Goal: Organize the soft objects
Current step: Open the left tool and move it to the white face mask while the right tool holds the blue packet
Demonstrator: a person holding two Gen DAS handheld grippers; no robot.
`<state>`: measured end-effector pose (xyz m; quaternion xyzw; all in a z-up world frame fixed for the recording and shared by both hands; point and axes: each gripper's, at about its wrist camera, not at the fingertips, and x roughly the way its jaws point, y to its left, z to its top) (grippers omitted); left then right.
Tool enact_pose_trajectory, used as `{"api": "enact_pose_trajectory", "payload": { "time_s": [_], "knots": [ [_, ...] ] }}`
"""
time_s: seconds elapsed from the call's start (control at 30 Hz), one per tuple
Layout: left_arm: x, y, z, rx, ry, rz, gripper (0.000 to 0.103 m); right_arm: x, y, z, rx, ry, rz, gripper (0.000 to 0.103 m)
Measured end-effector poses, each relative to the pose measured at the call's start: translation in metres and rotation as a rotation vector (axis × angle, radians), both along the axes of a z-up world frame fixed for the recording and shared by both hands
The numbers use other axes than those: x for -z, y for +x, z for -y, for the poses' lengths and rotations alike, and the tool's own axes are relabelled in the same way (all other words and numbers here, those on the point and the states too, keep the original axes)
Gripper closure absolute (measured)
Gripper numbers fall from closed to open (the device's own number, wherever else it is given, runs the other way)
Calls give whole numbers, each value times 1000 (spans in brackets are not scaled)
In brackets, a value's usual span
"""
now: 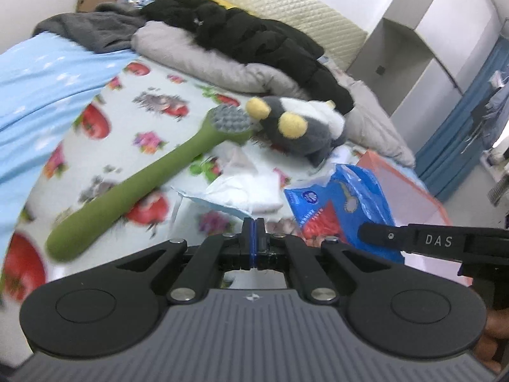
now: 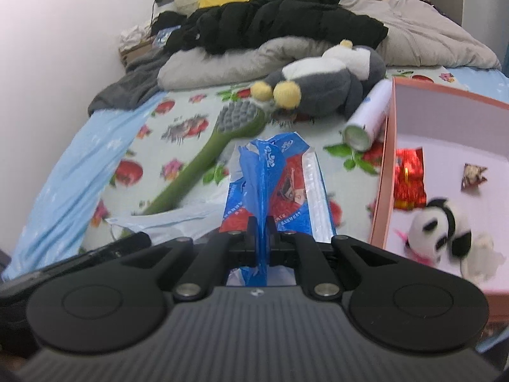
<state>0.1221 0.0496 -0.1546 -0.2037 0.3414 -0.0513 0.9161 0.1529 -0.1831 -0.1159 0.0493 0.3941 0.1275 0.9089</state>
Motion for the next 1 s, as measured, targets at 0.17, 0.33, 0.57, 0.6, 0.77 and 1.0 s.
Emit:
{"api": "enact_pose_trajectory", "payload": {
  "time_s": [0.17, 0.33, 0.57, 0.6, 0.77, 1.0],
  "knots": [
    [14, -31, 0, 5, 21, -56, 103, 17, -25, 0, -1, -18, -23, 96],
    [26, -46, 5, 15, 60, -112, 103, 35, -45, -2, -23, -71, -42, 96],
    [51, -51, 18, 77, 112, -216, 103, 65, -63, 4, -5, -111, -91, 94],
    [53, -52, 20, 81, 119, -224, 103, 68, -63, 6, -1, -107, -102, 94],
    [55, -50, 25, 103, 145, -261, 100, 72, -62, 14, 25, -94, -129, 84],
    [50, -53, 24, 102, 184, -270, 49, 73, -58, 13, 4, -98, -98, 57]
  ]
}}
